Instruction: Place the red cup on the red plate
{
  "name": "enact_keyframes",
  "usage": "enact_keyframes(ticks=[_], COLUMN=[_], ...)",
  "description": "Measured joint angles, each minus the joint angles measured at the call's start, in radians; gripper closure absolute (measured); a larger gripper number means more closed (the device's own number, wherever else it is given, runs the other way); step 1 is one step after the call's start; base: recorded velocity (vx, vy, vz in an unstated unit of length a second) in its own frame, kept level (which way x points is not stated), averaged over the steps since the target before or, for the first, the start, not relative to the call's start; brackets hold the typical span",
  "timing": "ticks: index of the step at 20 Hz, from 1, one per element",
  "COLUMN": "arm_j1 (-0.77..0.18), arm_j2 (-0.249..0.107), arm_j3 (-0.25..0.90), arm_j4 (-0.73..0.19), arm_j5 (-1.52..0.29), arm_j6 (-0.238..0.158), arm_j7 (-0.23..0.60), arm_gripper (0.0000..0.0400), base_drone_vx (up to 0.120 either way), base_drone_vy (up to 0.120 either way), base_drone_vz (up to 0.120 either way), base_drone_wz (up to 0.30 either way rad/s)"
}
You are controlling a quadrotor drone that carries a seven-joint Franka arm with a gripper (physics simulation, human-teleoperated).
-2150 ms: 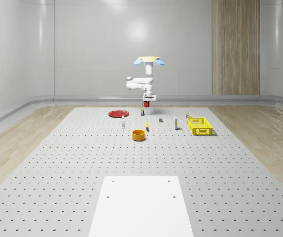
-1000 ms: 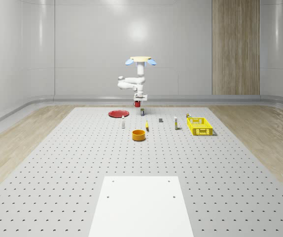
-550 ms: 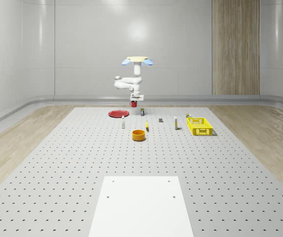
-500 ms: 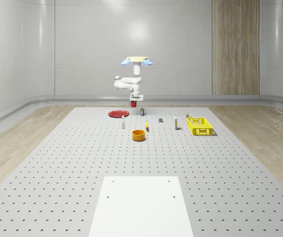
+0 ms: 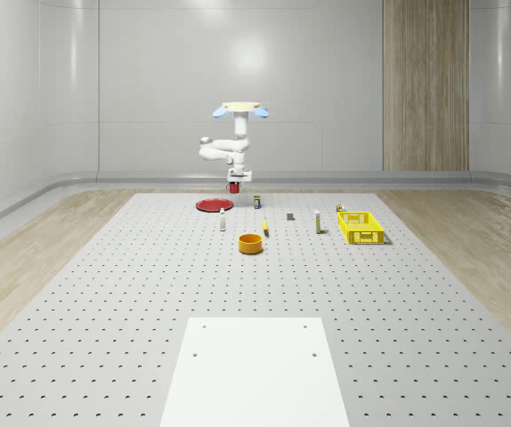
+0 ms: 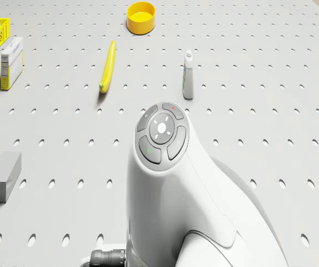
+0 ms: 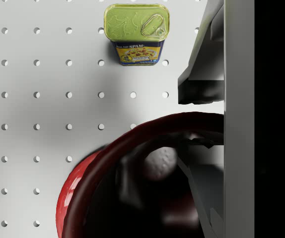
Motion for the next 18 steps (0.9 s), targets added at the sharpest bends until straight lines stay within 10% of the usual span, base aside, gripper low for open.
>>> enact_keyframes(ticks=[18], arm_j1=[-0.003], arm_j2=[-0.011], arm_j3=[0.001], arm_j4=[0.001], arm_j5=[0.005], arm_j6=[0.011], arm_j7=[0.002], arm_gripper=[0.0300], base_drone_vx=[-0.027], base_drone_vy=[-0.120], base_drone_vz=[-0.062], base_drone_wz=[0.000])
